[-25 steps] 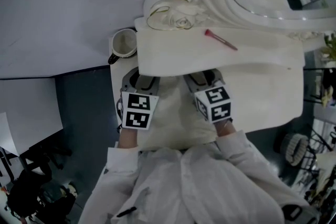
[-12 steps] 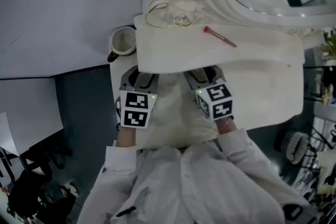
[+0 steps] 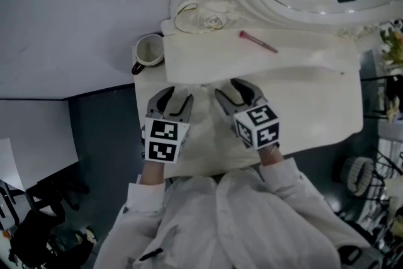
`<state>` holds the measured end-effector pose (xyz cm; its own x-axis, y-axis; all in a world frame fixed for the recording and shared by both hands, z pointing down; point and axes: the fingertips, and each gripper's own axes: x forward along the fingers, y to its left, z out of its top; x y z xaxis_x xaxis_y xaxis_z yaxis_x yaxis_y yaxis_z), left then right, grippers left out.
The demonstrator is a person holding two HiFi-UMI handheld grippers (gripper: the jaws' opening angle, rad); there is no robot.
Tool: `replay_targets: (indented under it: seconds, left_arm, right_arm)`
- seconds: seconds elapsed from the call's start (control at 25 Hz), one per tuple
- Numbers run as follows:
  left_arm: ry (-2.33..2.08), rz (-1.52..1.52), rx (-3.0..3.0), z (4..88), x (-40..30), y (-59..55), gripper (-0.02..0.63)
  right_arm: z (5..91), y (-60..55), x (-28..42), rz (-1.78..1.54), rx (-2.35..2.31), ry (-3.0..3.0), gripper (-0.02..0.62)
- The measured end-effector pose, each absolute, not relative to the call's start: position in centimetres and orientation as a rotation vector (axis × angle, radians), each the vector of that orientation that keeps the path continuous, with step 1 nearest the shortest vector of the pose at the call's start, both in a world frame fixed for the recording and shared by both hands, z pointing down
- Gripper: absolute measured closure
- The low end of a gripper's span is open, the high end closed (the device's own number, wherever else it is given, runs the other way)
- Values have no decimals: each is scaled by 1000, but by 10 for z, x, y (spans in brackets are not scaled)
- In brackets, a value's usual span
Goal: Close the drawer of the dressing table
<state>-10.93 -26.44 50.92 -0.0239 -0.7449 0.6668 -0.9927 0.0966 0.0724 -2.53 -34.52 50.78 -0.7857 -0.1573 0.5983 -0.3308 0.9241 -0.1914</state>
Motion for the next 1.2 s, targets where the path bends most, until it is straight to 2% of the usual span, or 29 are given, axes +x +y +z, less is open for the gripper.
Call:
replay_targets:
  seconds: [0.36,0.44,0.6,0.88,1.04,1.2]
  left_arm:
    - [-1783,485,1832,481,-81,-256,410]
    - [-1804,468,1848,470,-79,-255,432]
    - [-1849,439,1883,448,-76,-255,524]
    - [-1838,384,1949,421,-61,-250,581]
    - [-1814,311,2013,403,-55,-252,591]
    - [-1756,282,2090,389,-43,-251,591]
  right_arm:
    - [470,-320,-23,521,327,-2582,391]
    - [460,-317,-21,535,332,-2608,391]
    - [445,-309,-18,521,321,-2643,393]
    - [415,-291,-18,498,290,-2720,401]
    - [403,-287,-18,462,295,-2744,499]
    - [396,-279,-18,414,273,-2753,548]
